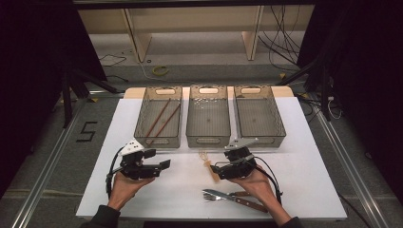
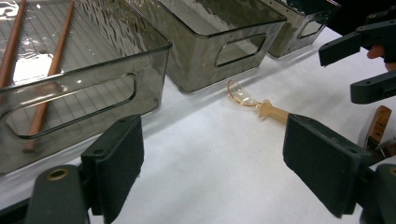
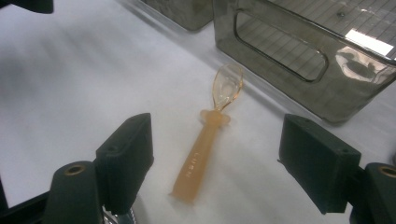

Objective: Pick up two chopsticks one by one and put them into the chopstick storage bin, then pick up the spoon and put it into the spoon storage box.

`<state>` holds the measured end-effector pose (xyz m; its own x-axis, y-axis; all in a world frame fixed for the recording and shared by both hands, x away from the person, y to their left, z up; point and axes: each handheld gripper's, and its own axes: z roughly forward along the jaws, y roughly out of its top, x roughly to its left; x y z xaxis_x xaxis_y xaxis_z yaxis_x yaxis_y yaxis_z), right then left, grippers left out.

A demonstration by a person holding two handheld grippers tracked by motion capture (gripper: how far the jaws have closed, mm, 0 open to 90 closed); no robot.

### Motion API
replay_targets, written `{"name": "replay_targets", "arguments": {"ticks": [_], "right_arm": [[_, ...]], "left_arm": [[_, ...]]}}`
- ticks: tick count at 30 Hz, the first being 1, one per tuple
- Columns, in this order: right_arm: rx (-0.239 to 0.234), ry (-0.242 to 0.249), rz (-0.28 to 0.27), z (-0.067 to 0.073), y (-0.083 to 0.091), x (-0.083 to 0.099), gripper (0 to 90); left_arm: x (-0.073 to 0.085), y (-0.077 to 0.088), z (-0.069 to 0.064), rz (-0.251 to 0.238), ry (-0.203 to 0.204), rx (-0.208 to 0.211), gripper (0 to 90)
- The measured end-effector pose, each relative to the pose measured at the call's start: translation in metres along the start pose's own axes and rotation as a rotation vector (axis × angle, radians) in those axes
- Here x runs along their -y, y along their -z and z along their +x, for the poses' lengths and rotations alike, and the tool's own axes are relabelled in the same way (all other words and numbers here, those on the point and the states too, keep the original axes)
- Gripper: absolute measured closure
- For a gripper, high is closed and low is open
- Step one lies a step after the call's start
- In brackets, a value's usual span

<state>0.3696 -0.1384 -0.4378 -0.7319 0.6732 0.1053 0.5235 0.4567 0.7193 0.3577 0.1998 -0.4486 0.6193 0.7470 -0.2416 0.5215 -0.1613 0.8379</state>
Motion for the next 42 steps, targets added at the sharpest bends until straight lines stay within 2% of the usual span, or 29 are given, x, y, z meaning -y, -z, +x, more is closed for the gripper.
{"name": "replay_targets", "arguments": {"ticks": [9, 17, 26, 38, 42], "right_arm": [[0.001, 0.008, 0.030, 0.004, -0.009, -0.004, 27.9], [0.006, 0.010, 0.051, 0.006, -0.016, -0.005, 28.0], [0.002, 0.004, 0.077, 0.005, -0.024, -0.006, 29.7], [0.011, 0.014, 0.140, 0.010, -0.038, -0.007, 40.1], [0.044, 0.050, 0.170, 0.012, -0.044, -0.006, 46.9]], "left_arm": [[0.007, 0.001, -0.006, 0.008, -0.024, -0.003, 18.9], [0.010, 0.004, -0.008, -0.015, -0.022, 0.003, 18.5], [0.013, 0.004, -0.009, -0.013, -0.028, -0.001, 18.0], [0.015, 0.007, -0.009, -0.027, -0.032, -0.010, 17.9], [0.015, 0.007, -0.010, -0.024, -0.042, -0.010, 17.9]]}}
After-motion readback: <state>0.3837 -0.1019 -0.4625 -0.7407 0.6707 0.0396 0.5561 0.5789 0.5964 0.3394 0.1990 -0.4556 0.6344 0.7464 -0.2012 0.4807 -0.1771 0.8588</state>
